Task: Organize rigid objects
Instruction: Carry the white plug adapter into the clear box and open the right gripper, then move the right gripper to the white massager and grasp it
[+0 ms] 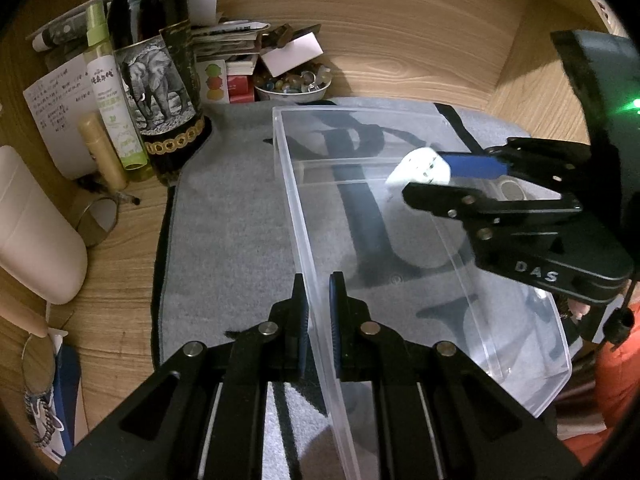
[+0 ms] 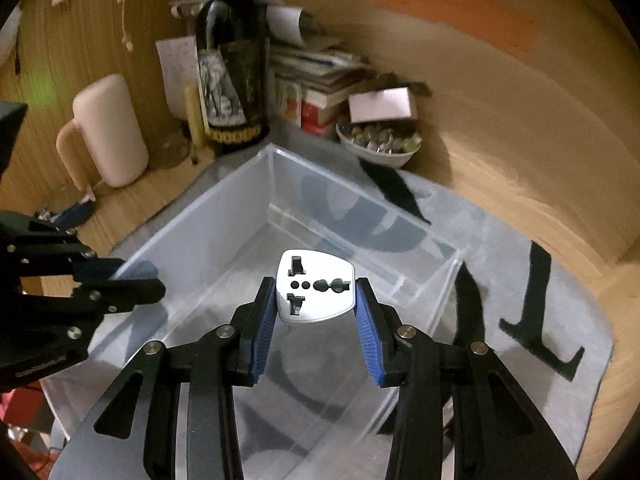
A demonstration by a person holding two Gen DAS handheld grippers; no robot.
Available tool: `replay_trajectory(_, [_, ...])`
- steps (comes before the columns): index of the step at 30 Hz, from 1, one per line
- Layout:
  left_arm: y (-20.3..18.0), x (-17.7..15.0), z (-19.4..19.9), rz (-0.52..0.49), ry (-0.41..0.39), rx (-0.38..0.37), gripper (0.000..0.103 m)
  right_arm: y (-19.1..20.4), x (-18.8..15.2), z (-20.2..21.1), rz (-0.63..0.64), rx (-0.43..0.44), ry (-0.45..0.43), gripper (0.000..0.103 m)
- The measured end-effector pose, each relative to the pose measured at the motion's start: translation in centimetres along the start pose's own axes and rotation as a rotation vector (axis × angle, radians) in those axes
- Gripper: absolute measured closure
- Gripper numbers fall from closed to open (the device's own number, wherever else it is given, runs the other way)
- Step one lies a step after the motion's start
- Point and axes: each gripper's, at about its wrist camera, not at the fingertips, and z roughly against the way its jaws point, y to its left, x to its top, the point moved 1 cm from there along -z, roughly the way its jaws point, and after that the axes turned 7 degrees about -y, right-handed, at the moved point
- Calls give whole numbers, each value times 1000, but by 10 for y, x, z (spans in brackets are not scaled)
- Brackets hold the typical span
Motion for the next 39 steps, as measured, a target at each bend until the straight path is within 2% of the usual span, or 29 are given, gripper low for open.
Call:
replay_trajectory(6, [0,0,0,-2,0,3,94,-1,-3,-14,12,1,63,67])
replay_trajectory(13, [0,0,0,-3,-1,3,94,0,-6,-14,28,-13,62,67])
replay_trajectory(16, [1,0,0,-4,0,2,94,0,-5,-12,36,-19,53,65])
replay_trajectory(18, [1,0,0,-4,1,4,94,1,-4,-9,41,-25,45,59])
replay_trajectory(21, [2,1,0,-5,2,6,94,2,-4,-1,46,-36,19,48])
replay_trajectory(27, [2,0,0,-13,3,14,94,-1,0,27,46,-65,-52,40])
replay_trajectory(34, [1,-1,1,-11,3,16,94,-21,6,70,7,-125,-149,36])
replay_trajectory(39, [1,-1,1,-10,4,14,94,-40,1,96,-23,-190,-178,36])
